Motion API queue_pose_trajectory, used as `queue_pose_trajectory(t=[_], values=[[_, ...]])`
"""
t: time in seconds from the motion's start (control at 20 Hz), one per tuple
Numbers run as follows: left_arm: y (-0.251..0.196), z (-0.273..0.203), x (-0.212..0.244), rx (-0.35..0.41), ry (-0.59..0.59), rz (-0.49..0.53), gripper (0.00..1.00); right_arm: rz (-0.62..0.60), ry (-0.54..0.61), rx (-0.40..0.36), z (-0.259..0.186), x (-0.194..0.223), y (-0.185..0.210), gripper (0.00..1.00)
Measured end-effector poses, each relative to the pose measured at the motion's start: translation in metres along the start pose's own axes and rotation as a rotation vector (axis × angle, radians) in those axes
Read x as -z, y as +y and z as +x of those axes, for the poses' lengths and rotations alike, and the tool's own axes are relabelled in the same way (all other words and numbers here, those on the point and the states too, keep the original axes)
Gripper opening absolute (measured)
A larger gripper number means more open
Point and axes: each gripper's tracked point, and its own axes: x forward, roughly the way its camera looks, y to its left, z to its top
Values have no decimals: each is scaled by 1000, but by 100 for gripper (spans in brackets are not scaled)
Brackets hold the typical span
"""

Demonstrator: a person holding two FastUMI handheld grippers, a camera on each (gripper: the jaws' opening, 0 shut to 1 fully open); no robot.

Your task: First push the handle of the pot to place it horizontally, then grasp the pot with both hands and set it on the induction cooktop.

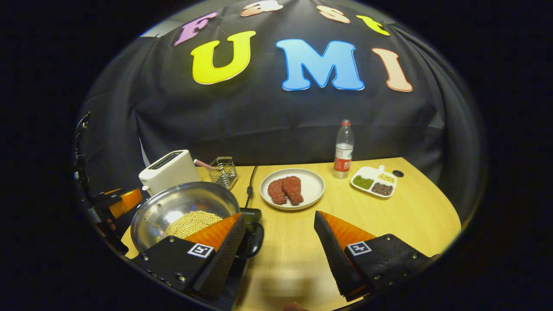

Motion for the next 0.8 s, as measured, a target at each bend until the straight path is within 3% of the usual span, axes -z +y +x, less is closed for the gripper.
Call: queue_pose_trajectory(t=[0.1, 0.15, 0.2, 0.3, 0.8], values=[[-28, -29, -29, 14, -64, 30, 99, -1, -58, 26, -24, -16, -33, 96], [-46, -46, -43, 26, -105, 43, 94, -7, -93, 34, -37, -24, -48, 96], [-67, -62, -59, 43, -145, 44, 99, -18, -120, 44, -51, -31, -65, 96], [-107, -92, -83, 74, -194, 25, 96, -38, -162, 60, -78, -41, -96, 96], [-252, -255, -130, 163, -347, 10, 96, -65, -406, 86, -217, -89, -221, 96]])
